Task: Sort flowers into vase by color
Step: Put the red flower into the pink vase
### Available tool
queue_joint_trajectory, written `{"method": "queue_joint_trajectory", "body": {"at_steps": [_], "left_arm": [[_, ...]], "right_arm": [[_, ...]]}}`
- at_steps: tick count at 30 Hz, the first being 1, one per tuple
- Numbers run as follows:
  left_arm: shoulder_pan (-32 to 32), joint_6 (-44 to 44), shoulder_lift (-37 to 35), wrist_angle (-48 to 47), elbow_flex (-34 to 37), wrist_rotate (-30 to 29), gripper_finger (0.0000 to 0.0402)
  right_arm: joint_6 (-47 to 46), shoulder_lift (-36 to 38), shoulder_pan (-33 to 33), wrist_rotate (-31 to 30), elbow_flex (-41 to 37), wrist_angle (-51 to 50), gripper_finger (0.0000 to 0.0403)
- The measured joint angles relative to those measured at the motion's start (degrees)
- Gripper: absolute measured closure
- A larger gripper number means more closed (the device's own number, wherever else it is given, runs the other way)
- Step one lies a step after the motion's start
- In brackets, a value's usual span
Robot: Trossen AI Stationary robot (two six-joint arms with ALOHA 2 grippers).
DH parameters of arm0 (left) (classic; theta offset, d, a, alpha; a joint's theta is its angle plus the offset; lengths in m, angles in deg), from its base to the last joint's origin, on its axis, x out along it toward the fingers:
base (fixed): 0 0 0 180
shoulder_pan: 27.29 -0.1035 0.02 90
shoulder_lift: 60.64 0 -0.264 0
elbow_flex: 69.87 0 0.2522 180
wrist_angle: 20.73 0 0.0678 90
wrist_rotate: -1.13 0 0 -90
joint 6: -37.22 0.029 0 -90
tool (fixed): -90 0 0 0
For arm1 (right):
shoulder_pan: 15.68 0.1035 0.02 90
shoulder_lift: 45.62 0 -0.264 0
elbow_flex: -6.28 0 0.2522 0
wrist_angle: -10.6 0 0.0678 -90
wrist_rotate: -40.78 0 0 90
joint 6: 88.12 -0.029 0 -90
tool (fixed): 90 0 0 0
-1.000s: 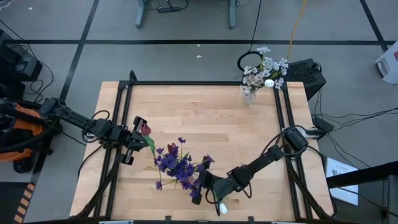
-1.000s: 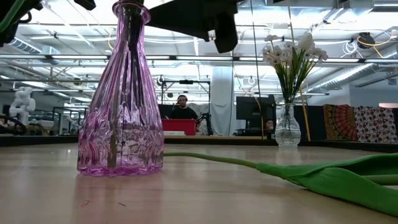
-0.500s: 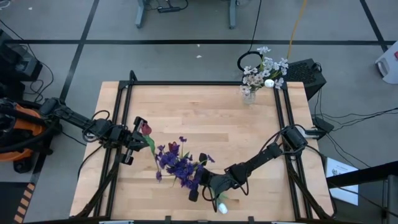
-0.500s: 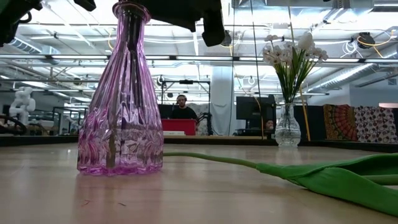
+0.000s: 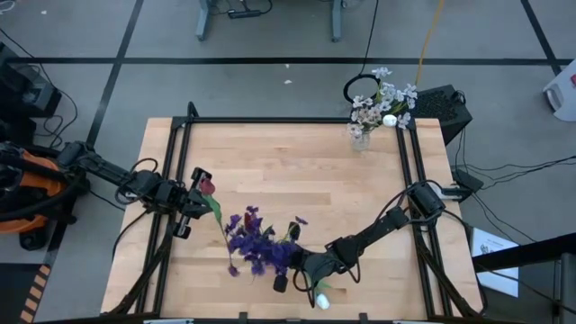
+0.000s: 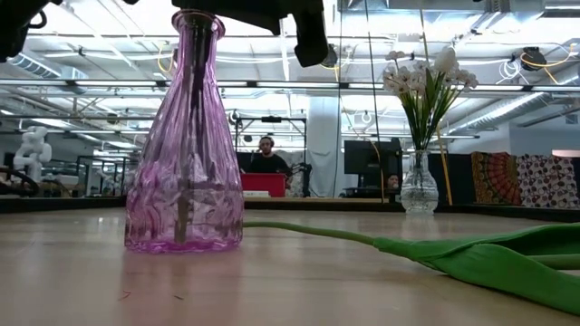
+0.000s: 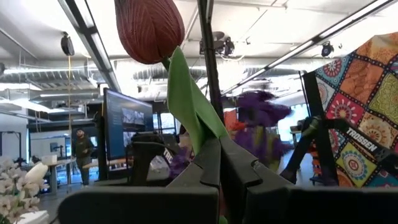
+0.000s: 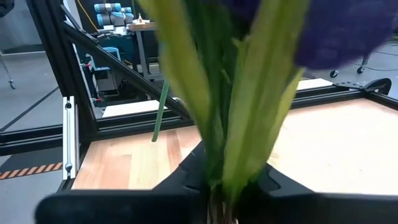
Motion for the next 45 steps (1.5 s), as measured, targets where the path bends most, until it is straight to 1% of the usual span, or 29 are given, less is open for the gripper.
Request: {"method": "queue_joint_trajectory", "body": {"at_steps": [3,6,22,26,29,32,35,41,45], "left_arm": [[0.0,0.06,0.0,-0.49,-0.68,0.02,0.0402],[0.0,0.09,0.0,-2.49,-1.42,0.04,0.0402],[0.02,0.25,0.0,-2.52,-1.72,0.09,0.0402],[0.11,2.64,0.0,-0.77,-1.92,0.07,0.0402],[0.11,4.51,0.13,-2.3,-3.33,0.07,0.0402],[0.11,8.99,1.19,-4.88,-5.59,0.07,0.0402],[0.11,12.93,3.09,-6.06,-7.72,0.07,0.0402],[0.13,16.18,7.86,-6.2,-11.66,2.01,0.0402],[0.15,16.65,9.44,-6.14,-13.01,2.1,0.0402]], "right_arm": [[0.07,0.0,-0.02,-0.04,0.0,0.01,0.0376],[0.1,0.0,0.04,-0.04,0.0,0.03,0.0383],[1.61,1.81,0.37,-0.37,0.0,0.56,0.0381],[1.64,1.81,0.42,-0.33,0.0,2.11,0.0381],[1.69,1.82,0.5,-0.35,0.0,2.75,0.0381],[1.85,1.83,0.66,-0.32,0.0,3.63,0.0381],[1.89,1.84,0.85,-0.32,0.0,4.18,0.038],[2.19,1.84,1.31,-0.5,0.0,6.1,0.0381],[2.26,1.84,1.51,-0.61,0.0,7.35,0.038]]}}
